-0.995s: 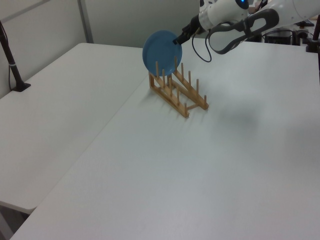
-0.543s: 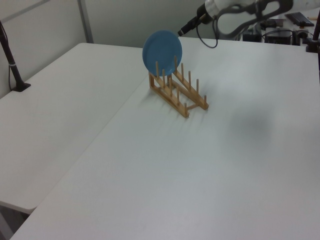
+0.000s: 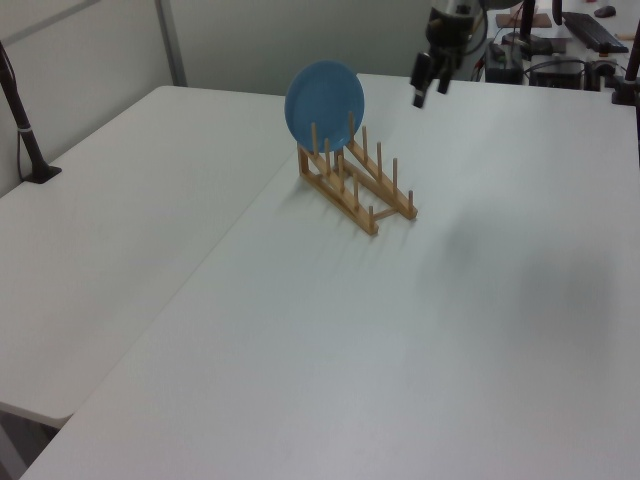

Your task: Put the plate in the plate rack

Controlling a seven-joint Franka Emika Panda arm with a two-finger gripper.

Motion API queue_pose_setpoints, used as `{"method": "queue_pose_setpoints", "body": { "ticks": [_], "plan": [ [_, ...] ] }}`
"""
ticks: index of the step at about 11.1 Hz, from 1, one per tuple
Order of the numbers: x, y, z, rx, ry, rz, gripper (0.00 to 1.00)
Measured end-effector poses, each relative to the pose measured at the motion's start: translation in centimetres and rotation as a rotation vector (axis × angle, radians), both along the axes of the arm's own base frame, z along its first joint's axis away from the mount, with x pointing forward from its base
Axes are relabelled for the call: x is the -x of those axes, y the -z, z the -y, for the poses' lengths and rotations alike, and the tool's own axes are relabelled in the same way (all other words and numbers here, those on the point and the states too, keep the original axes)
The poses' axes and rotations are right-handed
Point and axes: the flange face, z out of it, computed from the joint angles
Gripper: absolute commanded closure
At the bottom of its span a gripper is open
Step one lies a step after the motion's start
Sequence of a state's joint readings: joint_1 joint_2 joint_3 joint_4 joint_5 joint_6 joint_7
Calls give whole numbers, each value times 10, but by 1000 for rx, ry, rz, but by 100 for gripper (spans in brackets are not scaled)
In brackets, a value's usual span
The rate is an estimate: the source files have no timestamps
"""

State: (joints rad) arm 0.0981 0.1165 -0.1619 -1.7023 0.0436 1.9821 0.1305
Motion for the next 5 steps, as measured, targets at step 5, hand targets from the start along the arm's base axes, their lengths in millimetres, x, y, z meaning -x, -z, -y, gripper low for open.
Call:
{"method": "queue_pose_setpoints", "body": {
  "ticks": [5],
  "plan": [
    [32,-16,-2,10,-5,-141,0]
  ]
}}
